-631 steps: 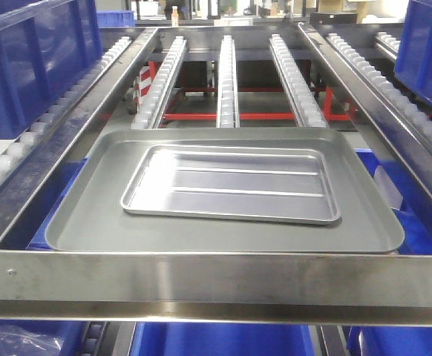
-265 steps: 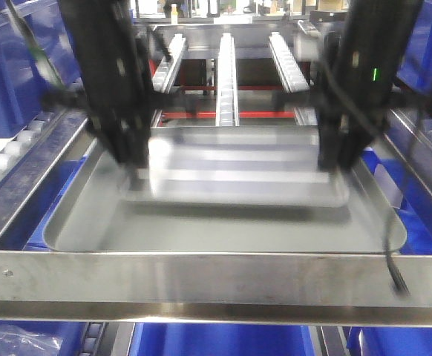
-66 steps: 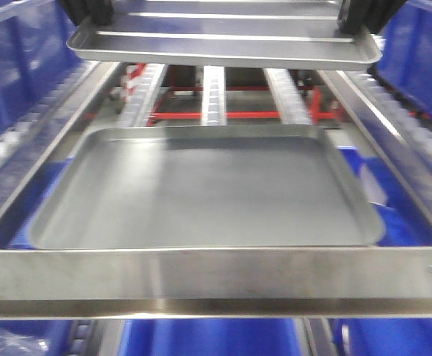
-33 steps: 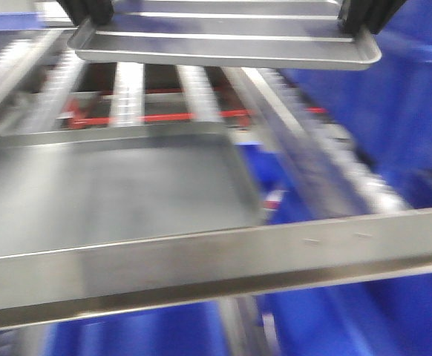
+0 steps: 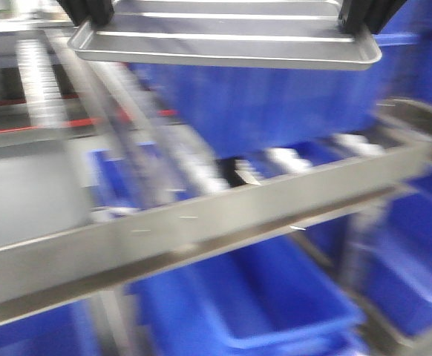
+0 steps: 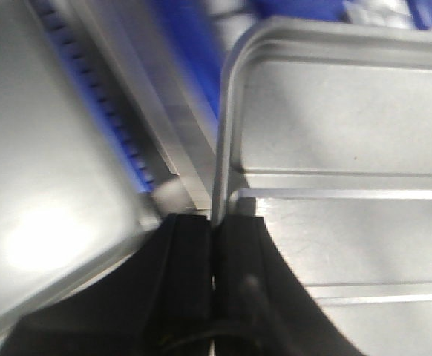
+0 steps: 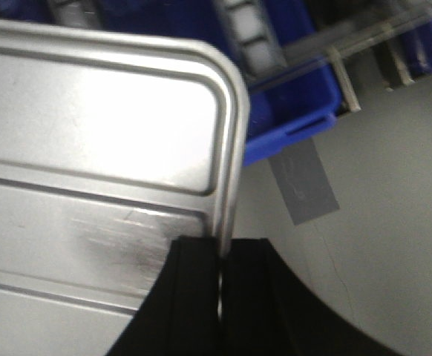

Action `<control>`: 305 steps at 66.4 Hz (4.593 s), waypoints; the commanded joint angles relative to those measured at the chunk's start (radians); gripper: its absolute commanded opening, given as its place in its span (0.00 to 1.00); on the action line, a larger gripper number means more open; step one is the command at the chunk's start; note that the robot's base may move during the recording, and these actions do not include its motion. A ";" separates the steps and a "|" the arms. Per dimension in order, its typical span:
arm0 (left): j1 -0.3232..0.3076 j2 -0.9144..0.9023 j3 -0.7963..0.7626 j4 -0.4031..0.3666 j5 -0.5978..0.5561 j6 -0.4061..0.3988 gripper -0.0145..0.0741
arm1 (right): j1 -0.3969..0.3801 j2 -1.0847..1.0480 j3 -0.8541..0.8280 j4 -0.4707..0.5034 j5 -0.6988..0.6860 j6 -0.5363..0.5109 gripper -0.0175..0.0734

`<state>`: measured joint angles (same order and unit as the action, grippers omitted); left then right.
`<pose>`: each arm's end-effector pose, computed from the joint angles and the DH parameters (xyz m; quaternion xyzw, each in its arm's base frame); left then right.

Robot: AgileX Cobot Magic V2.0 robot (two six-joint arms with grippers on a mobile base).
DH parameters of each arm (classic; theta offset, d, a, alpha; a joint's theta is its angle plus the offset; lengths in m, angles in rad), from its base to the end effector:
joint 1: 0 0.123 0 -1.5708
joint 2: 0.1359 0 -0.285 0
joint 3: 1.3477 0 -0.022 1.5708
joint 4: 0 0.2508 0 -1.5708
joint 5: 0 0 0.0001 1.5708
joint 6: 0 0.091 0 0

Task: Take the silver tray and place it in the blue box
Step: 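Turn the base away from the rack, carrying the tray in both grippers, then drive across the room holding the silver tray with both grippers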

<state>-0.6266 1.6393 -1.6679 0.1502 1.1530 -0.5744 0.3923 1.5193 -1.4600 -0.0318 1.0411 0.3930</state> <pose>0.2912 -0.1955 0.3754 0.0364 0.9613 -0.0874 0.2588 0.2987 0.1209 0.3587 -0.0036 0.9613 0.0911 0.2601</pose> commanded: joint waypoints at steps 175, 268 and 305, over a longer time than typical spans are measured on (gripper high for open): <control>0.004 -0.049 -0.035 0.070 -0.009 -0.006 0.05 | -0.011 -0.046 -0.035 -0.060 0.002 -0.015 0.26; 0.004 -0.049 -0.035 0.060 -0.010 -0.006 0.05 | -0.011 -0.046 -0.035 -0.060 0.005 -0.015 0.26; 0.004 -0.048 -0.035 0.051 -0.010 -0.006 0.05 | -0.011 -0.045 -0.035 -0.060 0.005 -0.015 0.26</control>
<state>-0.6266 1.6393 -1.6679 0.1385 1.1530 -0.5744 0.3923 1.5155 -1.4600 -0.0336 1.0515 0.3930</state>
